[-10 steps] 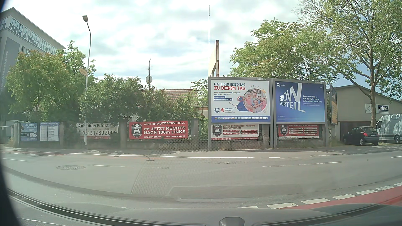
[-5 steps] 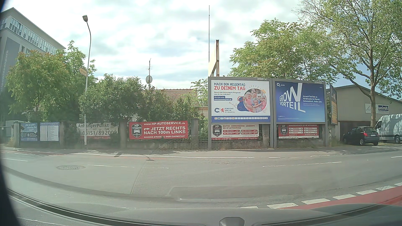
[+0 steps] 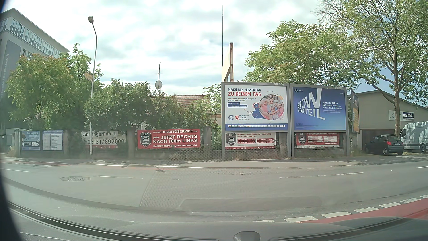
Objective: Follow the waypoints while adhering to traffic rules and regulations
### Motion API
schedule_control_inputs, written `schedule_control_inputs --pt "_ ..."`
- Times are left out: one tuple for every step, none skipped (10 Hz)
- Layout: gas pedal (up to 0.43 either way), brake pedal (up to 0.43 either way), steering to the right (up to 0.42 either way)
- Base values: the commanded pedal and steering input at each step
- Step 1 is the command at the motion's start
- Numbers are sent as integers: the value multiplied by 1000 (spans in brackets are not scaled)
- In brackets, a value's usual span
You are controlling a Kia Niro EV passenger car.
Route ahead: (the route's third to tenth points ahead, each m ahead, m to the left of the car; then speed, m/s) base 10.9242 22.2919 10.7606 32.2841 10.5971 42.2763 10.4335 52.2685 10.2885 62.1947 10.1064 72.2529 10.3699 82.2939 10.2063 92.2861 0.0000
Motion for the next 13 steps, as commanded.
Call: schedule_control_inputs --pt "0 171 -212" --pt "0 177 -212" --pt "0 177 -212" --pt "0 177 -212" --pt "0 177 -212" --pt "0 177 -212" --pt "0 177 -212" --pt "0 177 -212" --pt "0 177 -212" --pt "0 177 -212" --pt "0 177 -212" --pt "0 171 -212" --pt "0 177 -212"
